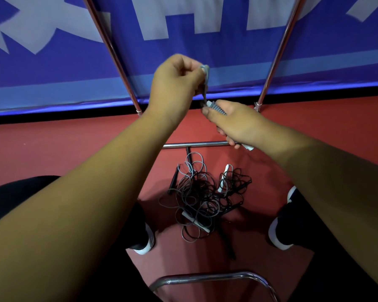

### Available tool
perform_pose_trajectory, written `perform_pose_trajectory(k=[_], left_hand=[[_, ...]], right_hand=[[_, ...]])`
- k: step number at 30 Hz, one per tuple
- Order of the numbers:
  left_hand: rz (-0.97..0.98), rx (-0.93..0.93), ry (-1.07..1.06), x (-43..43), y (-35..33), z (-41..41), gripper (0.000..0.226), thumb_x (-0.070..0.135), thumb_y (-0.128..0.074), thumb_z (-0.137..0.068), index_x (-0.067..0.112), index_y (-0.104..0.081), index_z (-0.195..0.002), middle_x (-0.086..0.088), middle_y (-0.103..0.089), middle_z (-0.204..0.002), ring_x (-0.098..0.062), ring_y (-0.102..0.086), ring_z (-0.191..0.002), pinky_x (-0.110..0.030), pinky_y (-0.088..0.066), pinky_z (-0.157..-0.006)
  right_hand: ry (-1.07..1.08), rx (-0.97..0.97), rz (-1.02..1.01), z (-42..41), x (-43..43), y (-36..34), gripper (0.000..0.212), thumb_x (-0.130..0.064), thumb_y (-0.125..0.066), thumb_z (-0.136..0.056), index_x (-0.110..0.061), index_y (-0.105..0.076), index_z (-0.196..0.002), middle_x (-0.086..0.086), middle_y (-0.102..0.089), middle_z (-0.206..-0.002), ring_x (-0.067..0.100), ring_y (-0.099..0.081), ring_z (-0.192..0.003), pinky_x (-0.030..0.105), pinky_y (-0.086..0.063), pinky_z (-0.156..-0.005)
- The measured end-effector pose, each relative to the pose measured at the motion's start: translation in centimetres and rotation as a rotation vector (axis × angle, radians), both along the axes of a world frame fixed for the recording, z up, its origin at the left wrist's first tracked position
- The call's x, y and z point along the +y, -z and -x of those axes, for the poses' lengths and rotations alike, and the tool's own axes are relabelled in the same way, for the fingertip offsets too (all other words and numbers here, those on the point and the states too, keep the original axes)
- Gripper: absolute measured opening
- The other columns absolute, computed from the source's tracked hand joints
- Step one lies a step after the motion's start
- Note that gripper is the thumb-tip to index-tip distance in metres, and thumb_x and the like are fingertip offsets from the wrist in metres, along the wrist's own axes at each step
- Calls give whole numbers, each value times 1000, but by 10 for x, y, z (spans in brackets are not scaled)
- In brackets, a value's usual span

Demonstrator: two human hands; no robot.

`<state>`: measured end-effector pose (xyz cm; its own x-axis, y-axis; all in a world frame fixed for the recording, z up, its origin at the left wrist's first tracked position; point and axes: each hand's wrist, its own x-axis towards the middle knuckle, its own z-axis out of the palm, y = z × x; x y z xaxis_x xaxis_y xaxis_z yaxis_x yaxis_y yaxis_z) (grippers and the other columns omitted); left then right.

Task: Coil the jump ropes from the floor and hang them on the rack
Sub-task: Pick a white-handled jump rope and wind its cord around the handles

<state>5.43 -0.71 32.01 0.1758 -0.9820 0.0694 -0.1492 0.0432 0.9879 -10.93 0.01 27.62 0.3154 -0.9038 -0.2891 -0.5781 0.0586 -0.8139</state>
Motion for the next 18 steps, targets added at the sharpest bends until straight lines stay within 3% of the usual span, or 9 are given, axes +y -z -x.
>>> perform_pose_trajectory(k=[3,7,9,11,12,14,18], left_hand=[[54,-11,-20,-1,-10,-3,11,12,-71,-92,7,-64,-85,-15,-70,-69,-37,-72,-68,-40,-60,-63],[-58,-123,-27,0,-8,-5,15,13,-73,-91,10,-63,-81,-2,-67,-61,-17,-66,-57,-38,-64,-63],[-141,-105,-14,-1,-9,-7,17,13,-75,-90,8,-62,-79,-6,-67,-62,-19,-67,-57,-43,-66,-65],[-205,-94,-18,-1,-12,-8,19,16,-77,-88,8,-62,-79,-11,-68,-65,-25,-70,-58,-49,-66,-66],[-226,-109,-26,-1,-14,-8,19,17,-78,-87,9,-63,-78,-12,-69,-65,-28,-72,-59,-50,-66,-66],[-249,-149,-42,2,-20,-7,19,19,-77,-85,10,-62,-76,-11,-70,-62,-32,-75,-62,-51,-66,-63],[-263,-169,-32,10,-36,-10,21,19,-77,-85,9,-61,-76,-12,-70,-62,-33,-76,-62,-50,-66,-63]], right_hand=[[-8,-7,23,0,-2,-3,35,-66,-54,-101,-32,-56,-93,5,-58,-71,23,-55,-47,35,-51,-47],[-58,25,-2,-1,0,1,34,-64,-56,-101,-30,-58,-99,7,-69,-83,23,-66,-53,39,-58,-53],[-59,29,-36,0,-1,4,38,-66,-62,-96,-31,-64,-110,4,-76,-98,20,-77,-73,43,-64,-74],[-30,53,2,3,-3,1,53,-70,-69,-88,-31,-67,-124,-6,-75,-115,11,-74,-102,37,-58,-97],[-14,47,40,3,-3,-3,55,-67,-72,-87,-31,-67,-127,-11,-73,-120,5,-69,-109,29,-54,-98],[41,-32,107,2,-2,-14,40,-50,-78,-90,-28,-70,-122,-15,-73,-115,0,-66,-104,19,-48,-87],[123,-195,218,-6,-2,-34,9,-26,-79,-94,-23,-76,-103,-10,-77,-90,1,-63,-77,27,-48,-75]])
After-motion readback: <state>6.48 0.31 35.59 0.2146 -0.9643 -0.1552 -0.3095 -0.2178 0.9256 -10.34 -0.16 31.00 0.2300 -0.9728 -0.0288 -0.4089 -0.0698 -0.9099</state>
